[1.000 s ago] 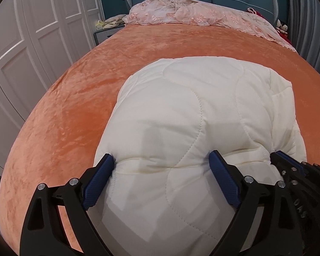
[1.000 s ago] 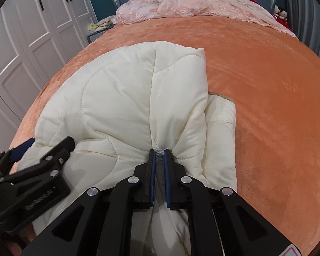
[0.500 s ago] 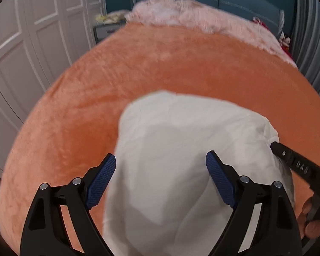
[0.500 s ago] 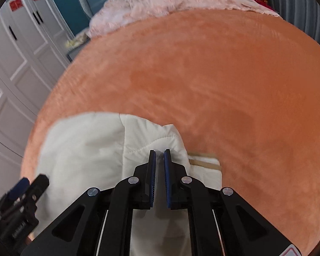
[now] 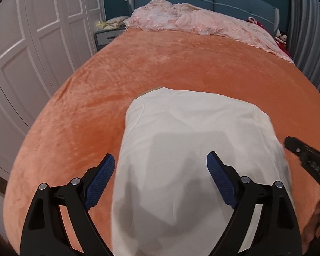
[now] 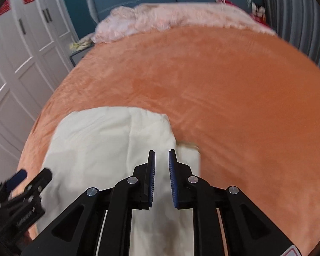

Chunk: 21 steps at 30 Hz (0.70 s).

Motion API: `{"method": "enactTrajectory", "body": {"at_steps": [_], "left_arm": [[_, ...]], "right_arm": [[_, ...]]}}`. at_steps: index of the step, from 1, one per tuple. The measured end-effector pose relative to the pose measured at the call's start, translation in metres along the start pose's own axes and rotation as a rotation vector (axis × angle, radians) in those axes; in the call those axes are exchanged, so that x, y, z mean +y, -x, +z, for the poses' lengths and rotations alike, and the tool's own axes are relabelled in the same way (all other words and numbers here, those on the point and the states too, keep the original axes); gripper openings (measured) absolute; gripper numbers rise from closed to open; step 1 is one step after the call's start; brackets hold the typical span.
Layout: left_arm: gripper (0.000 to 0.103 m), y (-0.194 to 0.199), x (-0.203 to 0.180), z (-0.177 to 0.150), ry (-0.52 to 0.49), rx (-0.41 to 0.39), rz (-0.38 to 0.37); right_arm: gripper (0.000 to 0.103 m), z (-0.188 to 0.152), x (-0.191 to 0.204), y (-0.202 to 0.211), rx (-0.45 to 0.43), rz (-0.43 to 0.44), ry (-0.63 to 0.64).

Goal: Fold large clothes

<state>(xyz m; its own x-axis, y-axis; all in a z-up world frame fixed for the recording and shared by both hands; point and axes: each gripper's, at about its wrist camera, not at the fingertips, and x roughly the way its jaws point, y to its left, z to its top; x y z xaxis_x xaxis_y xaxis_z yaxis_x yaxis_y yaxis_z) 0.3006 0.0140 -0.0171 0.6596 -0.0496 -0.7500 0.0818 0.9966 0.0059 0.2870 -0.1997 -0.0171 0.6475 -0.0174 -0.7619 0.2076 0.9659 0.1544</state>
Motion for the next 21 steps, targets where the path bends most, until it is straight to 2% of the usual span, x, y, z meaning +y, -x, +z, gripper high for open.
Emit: {"method": "enactTrajectory", "body": {"at_steps": [4,11,14,16,21], "left_arm": [[0.085,0.040,-0.002,-0.019,-0.023,0.004,0.001],[0.090,0.114,-0.009,-0.069,-0.073,-0.014,0.030],[0.091,0.136,-0.010,-0.092,-0.076,-0.005,0.034],[0.092,0.146,-0.010,-0.105,-0.068,0.001,0.035],[0.093,0.169,-0.007,-0.143,-0.044,0.018,0.038]], "right_arm": [[0.034,-0.033,-0.002,0.054,0.003,-0.004,0.023],[0.045,-0.101,-0.004,0.124,0.015,0.006,0.040],[0.048,-0.122,-0.002,0.148,0.005,0.006,0.051],[0.055,-0.137,0.001,0.165,-0.009,-0.008,0.071],[0.065,-0.167,0.005,0.190,-0.028,-0.020,0.093]]}}
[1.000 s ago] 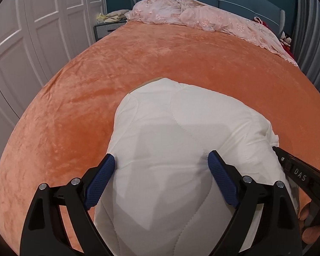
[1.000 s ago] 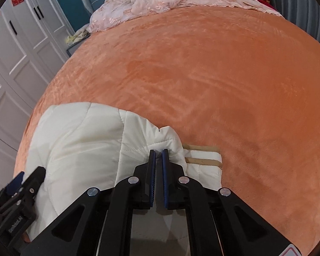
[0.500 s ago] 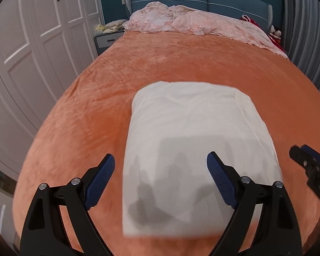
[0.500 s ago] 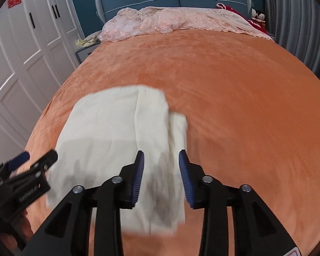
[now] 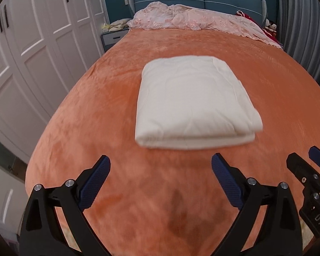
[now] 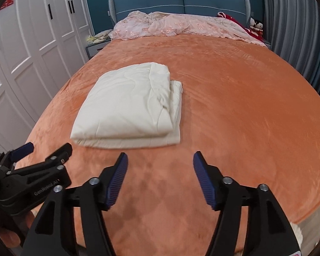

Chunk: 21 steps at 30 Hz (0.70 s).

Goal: Fold large clothes

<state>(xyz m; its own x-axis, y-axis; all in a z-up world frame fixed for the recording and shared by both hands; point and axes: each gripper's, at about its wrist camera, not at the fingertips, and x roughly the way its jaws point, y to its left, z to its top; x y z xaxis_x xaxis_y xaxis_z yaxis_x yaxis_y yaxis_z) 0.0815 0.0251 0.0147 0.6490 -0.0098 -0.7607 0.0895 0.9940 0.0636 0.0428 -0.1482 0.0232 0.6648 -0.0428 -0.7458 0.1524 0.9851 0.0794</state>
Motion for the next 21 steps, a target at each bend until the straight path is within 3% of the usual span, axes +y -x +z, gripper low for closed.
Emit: {"method": "enactTrajectory", "body": {"at_steps": [10,21], "left_arm": [[0.093,0.026,-0.001,-0.046,0.010,0.001,0.013],[0.093,0.043,-0.003,-0.062,0.002,-0.018,0.035]], "right_arm": [[0.067,-0.049,0.006,0.030,0.004,-0.016,0.034],[0.068,-0.065,0.009,0.043,-0.010,-0.018,0.044]]}}
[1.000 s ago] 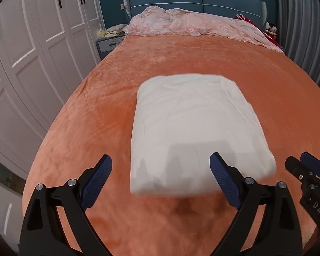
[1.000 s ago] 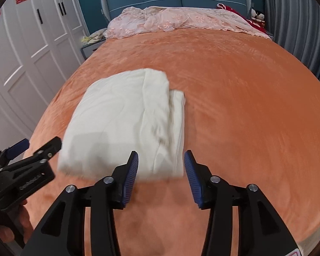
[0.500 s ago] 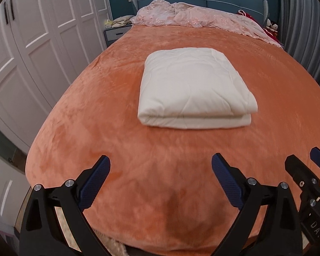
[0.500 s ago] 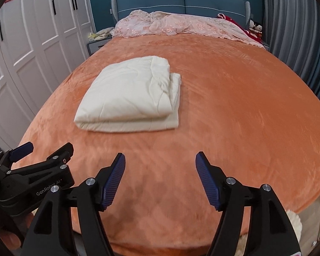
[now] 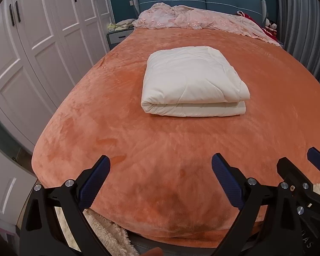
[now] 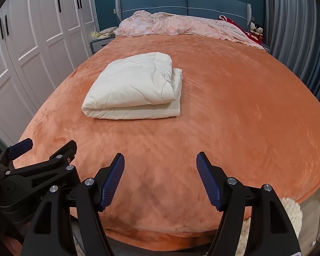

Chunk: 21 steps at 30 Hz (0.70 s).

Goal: Fold large clothes

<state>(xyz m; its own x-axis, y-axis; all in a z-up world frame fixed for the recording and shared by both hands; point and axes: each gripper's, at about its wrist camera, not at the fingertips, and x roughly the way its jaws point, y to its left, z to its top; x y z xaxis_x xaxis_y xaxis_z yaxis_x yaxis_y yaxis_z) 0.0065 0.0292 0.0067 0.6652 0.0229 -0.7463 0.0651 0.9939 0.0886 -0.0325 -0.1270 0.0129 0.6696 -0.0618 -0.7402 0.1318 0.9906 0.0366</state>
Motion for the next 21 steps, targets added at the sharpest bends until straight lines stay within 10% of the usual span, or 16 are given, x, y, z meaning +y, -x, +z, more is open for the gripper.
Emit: {"method": "enactTrajectory", "body": {"at_steps": [21], "left_arm": [[0.093,0.009,0.000,-0.014,0.013,-0.029,0.049]], "right_arm": [[0.068,-0.016,0.007,0.011,-0.038,-0.039,0.021]]}}
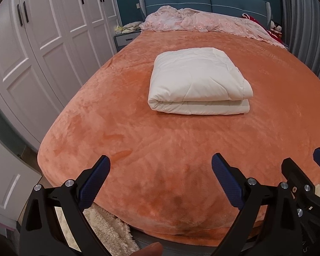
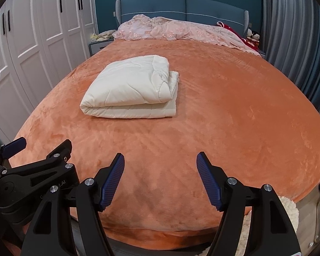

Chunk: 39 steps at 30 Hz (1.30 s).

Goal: Fold large clothes

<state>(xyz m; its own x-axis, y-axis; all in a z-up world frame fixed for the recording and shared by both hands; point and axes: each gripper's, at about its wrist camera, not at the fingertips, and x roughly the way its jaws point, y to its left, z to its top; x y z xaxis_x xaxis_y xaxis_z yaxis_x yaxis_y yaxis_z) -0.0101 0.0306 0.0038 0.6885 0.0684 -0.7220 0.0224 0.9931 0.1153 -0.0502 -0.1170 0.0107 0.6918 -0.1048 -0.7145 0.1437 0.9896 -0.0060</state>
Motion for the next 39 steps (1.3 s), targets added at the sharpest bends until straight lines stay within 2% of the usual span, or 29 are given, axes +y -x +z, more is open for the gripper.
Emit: {"method": "enactTrajectory", "body": {"at_steps": [39], "left_arm": [[0.090,0.0025,0.0036,-0.0032,-0.004,-0.009,0.007]], "right_arm": [[0.068,-0.0027,0.0032,0.0051,-0.007,-0.009,0.004]]}}
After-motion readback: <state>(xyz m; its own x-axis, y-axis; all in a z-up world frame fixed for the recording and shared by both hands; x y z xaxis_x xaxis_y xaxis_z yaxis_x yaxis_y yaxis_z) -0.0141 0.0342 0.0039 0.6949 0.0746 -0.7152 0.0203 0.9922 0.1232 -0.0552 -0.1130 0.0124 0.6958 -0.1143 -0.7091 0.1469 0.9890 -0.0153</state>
